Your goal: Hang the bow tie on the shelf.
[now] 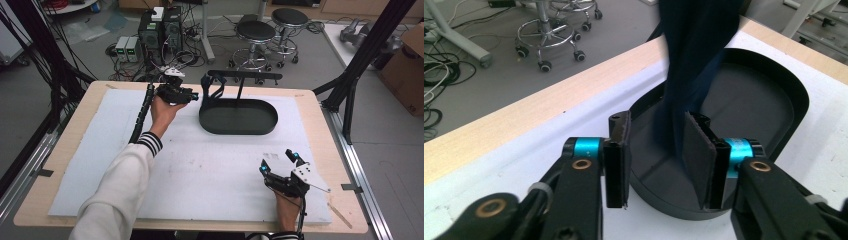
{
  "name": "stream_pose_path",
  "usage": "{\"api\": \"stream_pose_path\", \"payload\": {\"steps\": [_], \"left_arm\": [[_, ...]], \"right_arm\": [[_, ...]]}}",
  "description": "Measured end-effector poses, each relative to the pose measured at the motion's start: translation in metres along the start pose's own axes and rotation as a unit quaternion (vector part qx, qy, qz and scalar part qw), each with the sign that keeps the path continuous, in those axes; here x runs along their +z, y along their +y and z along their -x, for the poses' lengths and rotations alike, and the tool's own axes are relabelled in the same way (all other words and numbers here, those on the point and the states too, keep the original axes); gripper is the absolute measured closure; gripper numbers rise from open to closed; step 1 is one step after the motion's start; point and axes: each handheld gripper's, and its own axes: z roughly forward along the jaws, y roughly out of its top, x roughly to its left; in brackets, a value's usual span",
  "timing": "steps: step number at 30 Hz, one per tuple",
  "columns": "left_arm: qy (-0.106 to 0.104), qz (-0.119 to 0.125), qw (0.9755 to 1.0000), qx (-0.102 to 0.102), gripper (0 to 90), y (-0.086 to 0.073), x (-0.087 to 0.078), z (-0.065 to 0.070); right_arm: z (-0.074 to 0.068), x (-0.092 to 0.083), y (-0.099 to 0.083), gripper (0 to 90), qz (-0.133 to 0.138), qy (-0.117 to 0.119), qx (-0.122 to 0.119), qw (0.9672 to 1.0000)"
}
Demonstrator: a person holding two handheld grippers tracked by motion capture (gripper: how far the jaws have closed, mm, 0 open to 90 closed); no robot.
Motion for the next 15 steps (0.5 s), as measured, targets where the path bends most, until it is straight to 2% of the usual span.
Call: {"api": "stream_pose_path", "payload": {"steps": [5,7,8,9,10,13,14,15], "left_arm": [[0.001,0.006,1.0,0.002,60.2,-0.001,-0.002,0.0],[0.003,0.009,0.9999,0.006,54.7,-0.002,-0.004,0.001],[0.006,0.011,0.9999,0.01,54.7,-0.003,-0.005,0.001],[0.008,0.014,0.9998,0.015,51.9,-0.004,-0.006,0.002],[0.008,0.024,0.9995,0.019,46.3,-0.008,-0.01,0.002],[0.018,0.05,0.9977,0.042,37.3,-0.018,-0.02,0.002],[0.018,0.05,0.9977,0.042,33.5,-0.018,-0.02,0.002],[0.023,0.068,0.9959,0.055,29.8,-0.026,-0.026,0.0]], "right_arm": [[0.0,0.0,0.0,5.9,0.0,0.0,0.0,1.0],[0.0,0.0,0.0,5.9,0.0,0.001,0.001,1.0],[0.0,0.0,0.0,5.9,0.0,0.001,0.001,1.0],[0.0,0.0,0.0,5.9,0.0,0.002,0.002,1.0],[0.0,0.0,0.0,5.9,0.0,0.002,0.003,1.0],[0.0,0.0,0.0,5.9,0.0,0.003,0.003,1.0],[0.0,0.0,0.0,5.9,0.0,0.003,0.001,1.0],[0.0,0.0,0.0,5.9,0.0,0.003,-0.001,1.0]]}}
